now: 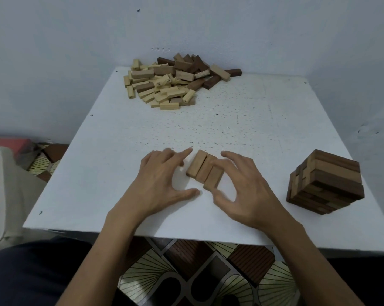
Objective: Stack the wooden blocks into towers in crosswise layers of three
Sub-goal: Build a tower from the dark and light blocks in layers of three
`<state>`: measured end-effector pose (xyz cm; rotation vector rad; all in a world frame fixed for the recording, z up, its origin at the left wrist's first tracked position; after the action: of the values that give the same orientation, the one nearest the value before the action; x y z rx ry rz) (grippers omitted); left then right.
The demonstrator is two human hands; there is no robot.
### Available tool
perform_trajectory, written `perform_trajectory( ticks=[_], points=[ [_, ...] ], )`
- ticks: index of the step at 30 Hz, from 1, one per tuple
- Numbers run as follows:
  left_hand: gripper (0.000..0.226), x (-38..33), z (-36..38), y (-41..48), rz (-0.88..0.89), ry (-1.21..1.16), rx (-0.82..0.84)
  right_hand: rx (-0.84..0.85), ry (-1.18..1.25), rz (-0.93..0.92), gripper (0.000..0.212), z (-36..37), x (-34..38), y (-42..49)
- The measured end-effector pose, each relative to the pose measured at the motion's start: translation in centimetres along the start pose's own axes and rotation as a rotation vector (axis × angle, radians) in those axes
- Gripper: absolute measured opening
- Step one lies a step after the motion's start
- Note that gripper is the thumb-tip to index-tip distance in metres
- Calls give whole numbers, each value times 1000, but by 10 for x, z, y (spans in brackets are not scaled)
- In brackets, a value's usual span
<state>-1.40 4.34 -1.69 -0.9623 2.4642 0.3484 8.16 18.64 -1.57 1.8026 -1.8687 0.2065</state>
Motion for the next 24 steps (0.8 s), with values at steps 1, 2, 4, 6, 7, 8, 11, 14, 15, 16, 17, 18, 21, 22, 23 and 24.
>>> perform_trajectory(
  ticks=[1,2,4,6,7,8,11,14,15,16,17,18,21,22,23,24],
  points=[
    [94,1,-3,4,9,-41,9,38,-14,2,60,3,-1,-1],
    [90,1,-4,8,21,-85,31,61,-31,9,66,5,-3,-1],
    [85,-3,-3,17,62,-160,92,76,-36,28,69,8,-7,1],
    [83,-7,1,24,95,-195,166,68,-4,30,66,7,-9,5],
    [83,-8,5,27,106,-190,204,70,11,33,63,7,-9,7],
    [83,-9,9,30,113,-182,236,79,25,41,62,7,-10,8],
    [79,-7,15,33,99,-192,285,108,61,69,63,7,-12,12],
    [77,-5,14,31,80,-182,278,149,96,93,64,10,-15,13],
    [77,-6,14,30,89,-175,276,158,109,98,63,11,-16,12],
    [77,-7,14,27,100,-175,275,169,124,106,64,11,-18,12],
    [77,-8,14,25,109,-180,275,182,137,110,64,11,-19,12],
    [78,-9,14,23,118,-186,270,196,147,110,65,12,-20,12],
    [80,-10,15,20,129,-193,254,223,160,103,65,11,-20,12],
    [81,-9,15,20,121,-185,249,229,166,104,65,11,-20,12],
    [83,-8,15,20,111,-169,242,233,170,104,65,11,-20,13],
    [84,-7,14,21,102,-152,234,237,171,103,65,11,-20,14]
  ],
)
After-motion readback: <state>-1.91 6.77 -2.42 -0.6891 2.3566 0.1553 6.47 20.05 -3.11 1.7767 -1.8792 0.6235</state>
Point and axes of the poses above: each hand's wrist, its own y-axis towards the middle knuckle, its own z-axis out of the palm, x = y × z, the point moved 9 cm from there along y, towards the middle knuckle, and after that the axes turned 2 degrees about -y, right-handed, at the moved point
